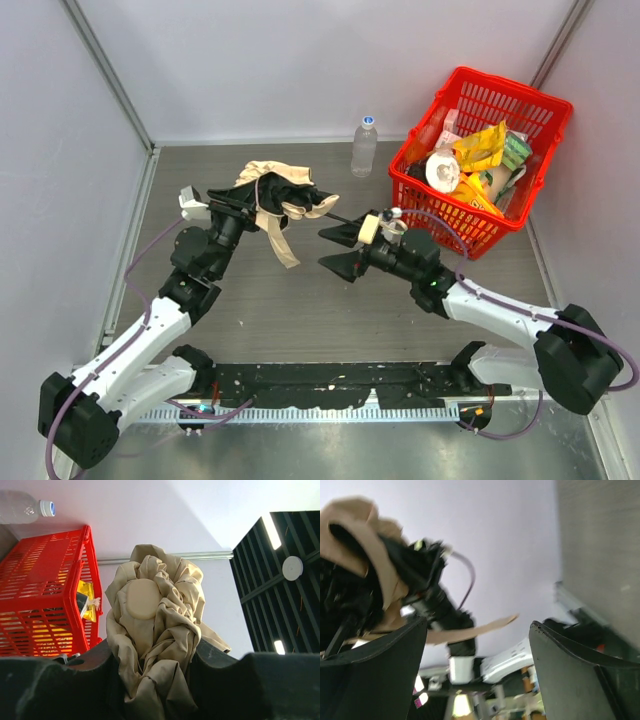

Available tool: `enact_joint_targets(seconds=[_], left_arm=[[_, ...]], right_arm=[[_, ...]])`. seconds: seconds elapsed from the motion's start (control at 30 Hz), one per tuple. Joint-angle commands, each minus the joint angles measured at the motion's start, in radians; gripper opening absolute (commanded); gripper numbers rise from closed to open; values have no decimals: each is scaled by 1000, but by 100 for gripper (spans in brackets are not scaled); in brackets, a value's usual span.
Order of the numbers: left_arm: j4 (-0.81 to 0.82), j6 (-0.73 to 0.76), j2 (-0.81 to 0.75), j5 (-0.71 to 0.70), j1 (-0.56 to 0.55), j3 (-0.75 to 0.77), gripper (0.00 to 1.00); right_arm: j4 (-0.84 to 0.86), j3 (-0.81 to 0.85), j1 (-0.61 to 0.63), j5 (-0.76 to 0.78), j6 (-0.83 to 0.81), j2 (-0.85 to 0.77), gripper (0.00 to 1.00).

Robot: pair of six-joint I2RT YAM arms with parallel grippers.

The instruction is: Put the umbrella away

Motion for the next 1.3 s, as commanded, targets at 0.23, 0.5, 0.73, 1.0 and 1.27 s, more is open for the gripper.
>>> enact_joint_targets(seconds=[0.23, 0.5, 0.73, 1.0, 1.27], left_arm=[[139, -36, -9, 9, 3, 76, 0], [158, -56, -9, 23, 0, 74, 0], [148, -65, -32, 29, -1, 70, 0], [150, -79, -40, 35, -6, 51, 0], [3, -148, -41, 150, -8, 83, 0]], right_arm=[[369, -25, 291, 260, 396, 44, 85], [410, 23, 303, 282, 419, 119, 80], [473, 82, 317, 279, 436, 203, 68], [502, 99, 334, 294, 439, 242, 41], [515, 99, 288, 233, 278, 282, 1]])
